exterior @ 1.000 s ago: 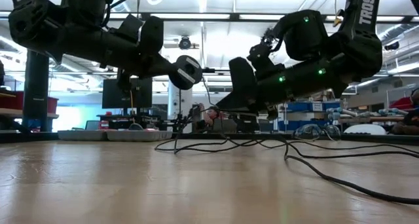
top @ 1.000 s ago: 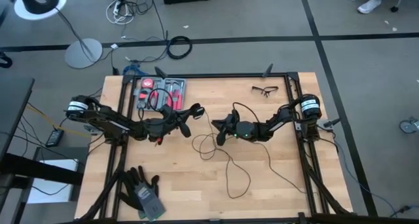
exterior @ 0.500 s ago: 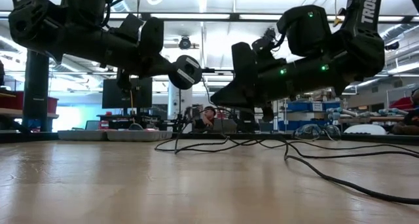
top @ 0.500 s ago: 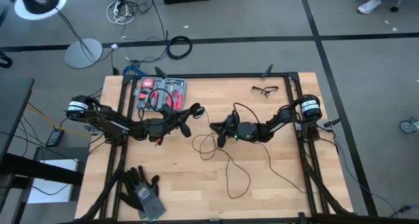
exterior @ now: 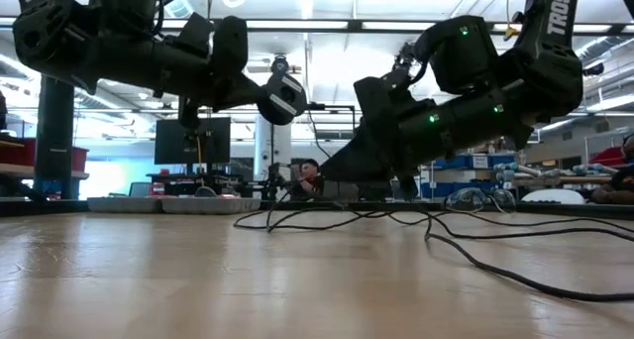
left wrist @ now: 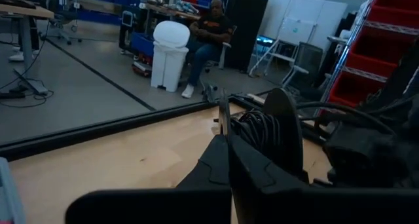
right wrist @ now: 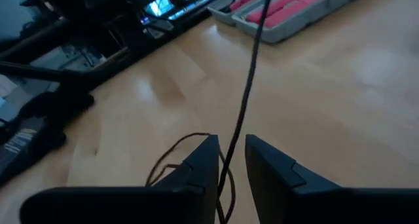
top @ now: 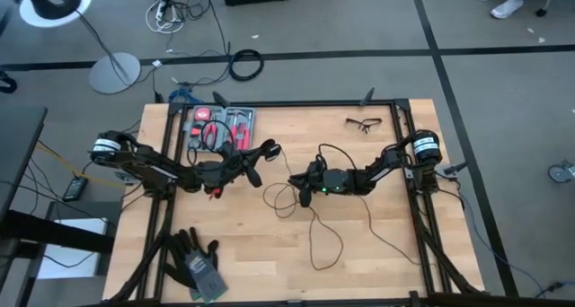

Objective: Coil cords
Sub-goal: Coil the black wire on the black spool

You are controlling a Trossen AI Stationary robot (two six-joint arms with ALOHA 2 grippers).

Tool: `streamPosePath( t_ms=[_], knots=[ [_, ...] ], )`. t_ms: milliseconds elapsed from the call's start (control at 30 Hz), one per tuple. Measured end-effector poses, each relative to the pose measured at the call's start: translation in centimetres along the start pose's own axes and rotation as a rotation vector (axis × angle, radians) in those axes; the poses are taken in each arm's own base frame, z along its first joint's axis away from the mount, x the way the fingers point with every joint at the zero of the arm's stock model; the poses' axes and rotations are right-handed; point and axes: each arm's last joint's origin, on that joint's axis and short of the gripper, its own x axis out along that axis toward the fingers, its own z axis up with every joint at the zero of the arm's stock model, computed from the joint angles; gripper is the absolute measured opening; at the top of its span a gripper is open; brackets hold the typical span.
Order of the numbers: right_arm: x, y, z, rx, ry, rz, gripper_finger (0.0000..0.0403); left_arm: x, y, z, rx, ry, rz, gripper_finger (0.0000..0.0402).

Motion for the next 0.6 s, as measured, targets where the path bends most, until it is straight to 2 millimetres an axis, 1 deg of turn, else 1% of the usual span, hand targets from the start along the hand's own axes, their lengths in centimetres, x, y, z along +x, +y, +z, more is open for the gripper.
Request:
streamPosePath(
  t_ms=[100,300,500,600],
  knots=[
    [0.01,0.12,0.21,-0.017,-0.021,0.012,0.0069,0.00,0.00,-0.01,0.001,0.001,0.001,0.0000],
    [-0.03,0.48,0.82,-0.042,-0.081,0.046,0.0038,0.00,0.06,-0.19,0.013,0.016,0.004,0.0000],
    [0.00,0.40,0.77,-0.052,-0.075,0.035,0.0007,0.00,0.07,-0.26,0.017,0.022,0.004,0.0000],
    [0.55,0.60,0.76,-0.078,-0.037,0.007,0.0004,0.00,0.07,-0.25,0.017,0.022,0.003,0.0000]
  ],
)
